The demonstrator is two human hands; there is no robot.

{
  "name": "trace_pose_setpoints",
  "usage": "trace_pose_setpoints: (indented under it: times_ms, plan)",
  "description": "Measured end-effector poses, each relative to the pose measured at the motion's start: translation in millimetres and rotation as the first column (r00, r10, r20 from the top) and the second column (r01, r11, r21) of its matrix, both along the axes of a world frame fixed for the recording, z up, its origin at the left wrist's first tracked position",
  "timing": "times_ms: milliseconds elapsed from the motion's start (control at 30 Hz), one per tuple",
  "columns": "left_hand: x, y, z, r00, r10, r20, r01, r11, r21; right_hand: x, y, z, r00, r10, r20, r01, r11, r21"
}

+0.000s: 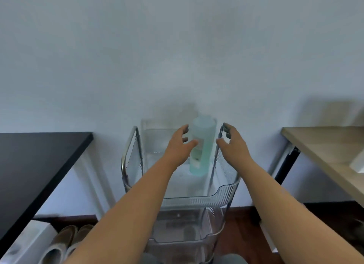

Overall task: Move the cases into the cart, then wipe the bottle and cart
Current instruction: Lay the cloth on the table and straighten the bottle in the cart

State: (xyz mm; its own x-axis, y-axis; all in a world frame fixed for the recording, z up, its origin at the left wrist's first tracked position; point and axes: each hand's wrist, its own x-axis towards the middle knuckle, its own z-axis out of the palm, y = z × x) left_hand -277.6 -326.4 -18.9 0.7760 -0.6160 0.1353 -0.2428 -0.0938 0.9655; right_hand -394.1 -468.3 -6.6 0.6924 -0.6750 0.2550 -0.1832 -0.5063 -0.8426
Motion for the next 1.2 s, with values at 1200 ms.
trace_pose_setpoints:
  times_ms: [1200]
  plan:
    - [21, -16, -10, 0.999, -0.047, 0.009, 0.047, 0.995, -0.093, 35, -11, -34, 0.922, 0.191, 0.336, -0.346, 0.798, 0.494]
